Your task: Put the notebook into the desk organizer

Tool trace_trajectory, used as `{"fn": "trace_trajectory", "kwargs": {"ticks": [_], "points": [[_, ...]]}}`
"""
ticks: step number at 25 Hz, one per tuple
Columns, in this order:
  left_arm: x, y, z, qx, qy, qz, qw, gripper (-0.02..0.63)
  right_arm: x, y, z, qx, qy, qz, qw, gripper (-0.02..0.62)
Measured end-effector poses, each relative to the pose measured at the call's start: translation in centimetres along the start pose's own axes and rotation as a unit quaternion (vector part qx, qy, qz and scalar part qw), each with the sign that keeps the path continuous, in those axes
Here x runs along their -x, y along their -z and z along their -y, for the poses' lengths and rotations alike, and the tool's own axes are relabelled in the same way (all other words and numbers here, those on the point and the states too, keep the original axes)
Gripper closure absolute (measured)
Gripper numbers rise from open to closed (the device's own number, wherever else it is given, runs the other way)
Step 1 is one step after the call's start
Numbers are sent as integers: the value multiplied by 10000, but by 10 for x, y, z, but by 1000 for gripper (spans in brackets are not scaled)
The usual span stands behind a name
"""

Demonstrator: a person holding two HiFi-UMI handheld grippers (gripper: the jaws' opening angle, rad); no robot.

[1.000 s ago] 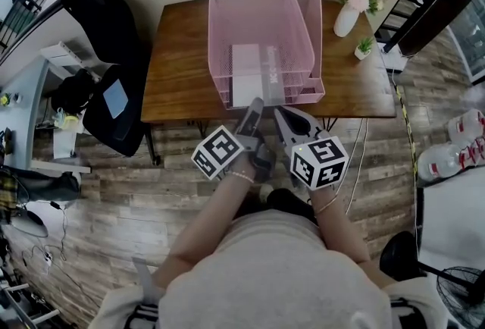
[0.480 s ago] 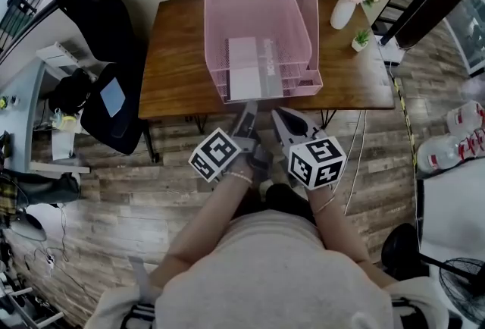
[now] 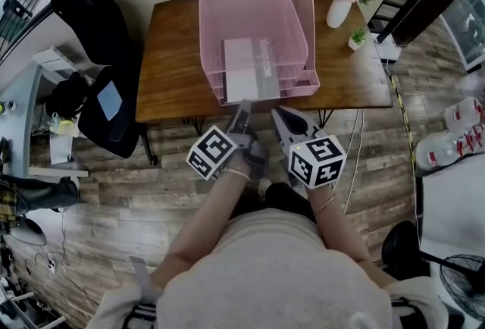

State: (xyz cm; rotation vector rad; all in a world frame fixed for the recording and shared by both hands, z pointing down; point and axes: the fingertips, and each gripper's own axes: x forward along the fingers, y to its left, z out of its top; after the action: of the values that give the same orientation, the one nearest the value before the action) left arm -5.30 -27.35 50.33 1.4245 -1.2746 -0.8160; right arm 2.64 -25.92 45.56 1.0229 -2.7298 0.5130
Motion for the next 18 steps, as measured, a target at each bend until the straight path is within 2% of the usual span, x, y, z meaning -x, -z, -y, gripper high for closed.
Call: {"fn": "trace_trajectory", "kwargs": {"ticks": [6,18], "points": [[-11,2,5,81,54,-29,9999,580,-7,-7,5,27,-21,31,10000,584],[-38,-7,4,213,108,35,9997,560,-22,-18,21,73,-56,69,9999,584]]}}
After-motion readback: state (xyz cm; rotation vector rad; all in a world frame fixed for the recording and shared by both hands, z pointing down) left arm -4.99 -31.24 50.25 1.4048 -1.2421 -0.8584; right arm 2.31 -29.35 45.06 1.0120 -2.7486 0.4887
